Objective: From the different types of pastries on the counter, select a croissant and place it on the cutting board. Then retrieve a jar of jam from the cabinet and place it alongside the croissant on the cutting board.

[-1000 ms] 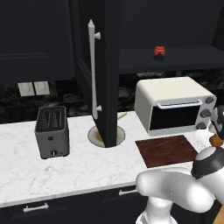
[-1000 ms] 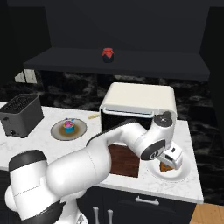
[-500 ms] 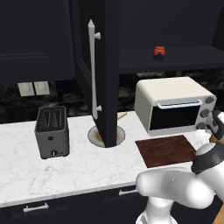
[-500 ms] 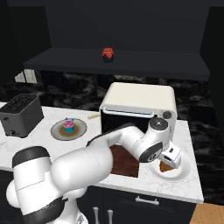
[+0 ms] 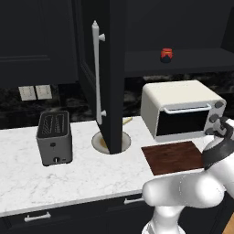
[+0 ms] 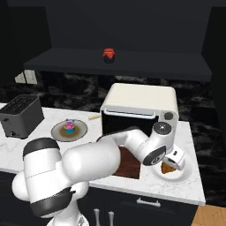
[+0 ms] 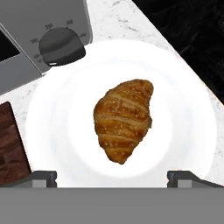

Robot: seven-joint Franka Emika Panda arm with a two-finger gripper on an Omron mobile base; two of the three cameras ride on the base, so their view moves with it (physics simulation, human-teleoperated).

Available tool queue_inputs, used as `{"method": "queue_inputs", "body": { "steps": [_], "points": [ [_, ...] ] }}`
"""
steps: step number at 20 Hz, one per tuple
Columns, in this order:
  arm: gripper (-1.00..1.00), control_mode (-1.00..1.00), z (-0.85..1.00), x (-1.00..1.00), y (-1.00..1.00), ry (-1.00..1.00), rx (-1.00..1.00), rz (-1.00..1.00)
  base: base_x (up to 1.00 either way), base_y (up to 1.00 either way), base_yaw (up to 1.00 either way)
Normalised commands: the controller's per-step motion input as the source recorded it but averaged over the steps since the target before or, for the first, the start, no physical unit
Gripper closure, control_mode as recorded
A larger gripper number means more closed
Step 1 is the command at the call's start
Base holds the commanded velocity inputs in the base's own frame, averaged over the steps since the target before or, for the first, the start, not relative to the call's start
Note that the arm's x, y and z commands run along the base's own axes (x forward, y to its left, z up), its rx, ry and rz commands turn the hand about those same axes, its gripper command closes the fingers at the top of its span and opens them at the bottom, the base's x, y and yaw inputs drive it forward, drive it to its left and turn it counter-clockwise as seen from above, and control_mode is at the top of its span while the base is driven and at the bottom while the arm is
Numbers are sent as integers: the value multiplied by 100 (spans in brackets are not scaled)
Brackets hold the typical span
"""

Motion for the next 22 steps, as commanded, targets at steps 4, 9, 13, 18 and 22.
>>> {"method": "queue_inputs", "body": {
  "steps": [4,9,13,18,22],
  "points": [
    [-100,-100,-17,33,-5,0,0,0,0,0,0],
    [-100,-100,-19,24,-22,0,0,0,0,0,0],
    [-100,-100,-17,3,-33,1,0,0,0,0,0],
    [-100,-100,-10,0,-30,2,0,0,0,0,0],
    [-100,-100,-5,2,-12,2,0,0,0,0,0]
  ]
}}
